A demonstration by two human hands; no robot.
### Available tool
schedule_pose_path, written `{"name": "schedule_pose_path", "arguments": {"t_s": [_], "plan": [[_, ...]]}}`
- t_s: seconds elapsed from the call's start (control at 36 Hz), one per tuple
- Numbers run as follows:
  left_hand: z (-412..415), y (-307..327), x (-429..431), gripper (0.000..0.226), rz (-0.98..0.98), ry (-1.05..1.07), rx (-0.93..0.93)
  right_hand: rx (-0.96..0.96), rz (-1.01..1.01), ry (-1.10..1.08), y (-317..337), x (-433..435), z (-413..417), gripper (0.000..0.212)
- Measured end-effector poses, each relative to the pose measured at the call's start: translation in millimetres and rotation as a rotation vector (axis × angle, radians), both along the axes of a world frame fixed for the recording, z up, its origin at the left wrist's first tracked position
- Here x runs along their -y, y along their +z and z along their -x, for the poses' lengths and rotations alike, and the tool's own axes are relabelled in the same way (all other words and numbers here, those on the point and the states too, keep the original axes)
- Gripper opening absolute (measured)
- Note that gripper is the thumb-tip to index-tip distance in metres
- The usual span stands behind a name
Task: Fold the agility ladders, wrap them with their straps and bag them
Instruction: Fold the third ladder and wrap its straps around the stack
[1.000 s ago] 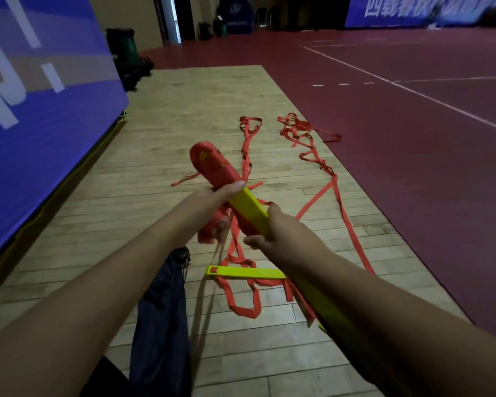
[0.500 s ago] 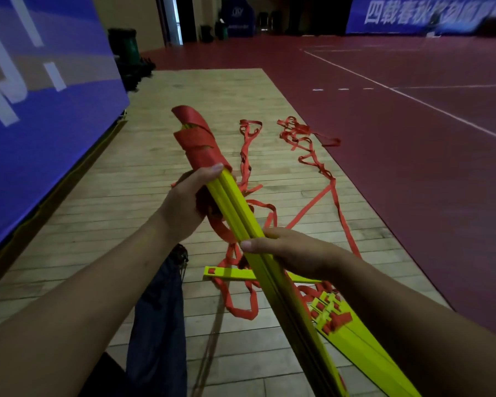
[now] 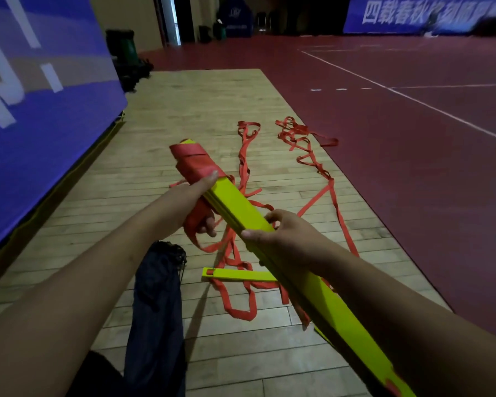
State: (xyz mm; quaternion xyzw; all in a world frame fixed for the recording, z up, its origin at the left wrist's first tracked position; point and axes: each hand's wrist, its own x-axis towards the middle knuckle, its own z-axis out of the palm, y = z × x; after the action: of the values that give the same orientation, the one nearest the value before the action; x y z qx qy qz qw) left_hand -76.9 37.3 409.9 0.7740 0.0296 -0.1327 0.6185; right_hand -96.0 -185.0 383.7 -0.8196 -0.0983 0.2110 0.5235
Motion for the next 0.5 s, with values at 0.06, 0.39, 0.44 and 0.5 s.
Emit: {"name": "schedule_pose_path", "arguments": {"t_s": [0.06,0.39,0.44,0.5], "plan": [[-1,0,1,0.062,0.063,-0.033,0.003,0.023,0.05,0.034,-1,1,-1,0.046],[-2,2,-10,0.109,-0.057,-0.158,0.226,0.13,-0.184,0.049,-2,-10,9,0.038],[0,3,-9,0.1,-0.192,-0.162,0.093,0.171,-0.131,0.0,-4,-13,7,0.038],[4,3,-4,0.086,-0.307,-0.179,0.001,0.249,-0.001,-0.062,-8,-15,5,0.039]]}}
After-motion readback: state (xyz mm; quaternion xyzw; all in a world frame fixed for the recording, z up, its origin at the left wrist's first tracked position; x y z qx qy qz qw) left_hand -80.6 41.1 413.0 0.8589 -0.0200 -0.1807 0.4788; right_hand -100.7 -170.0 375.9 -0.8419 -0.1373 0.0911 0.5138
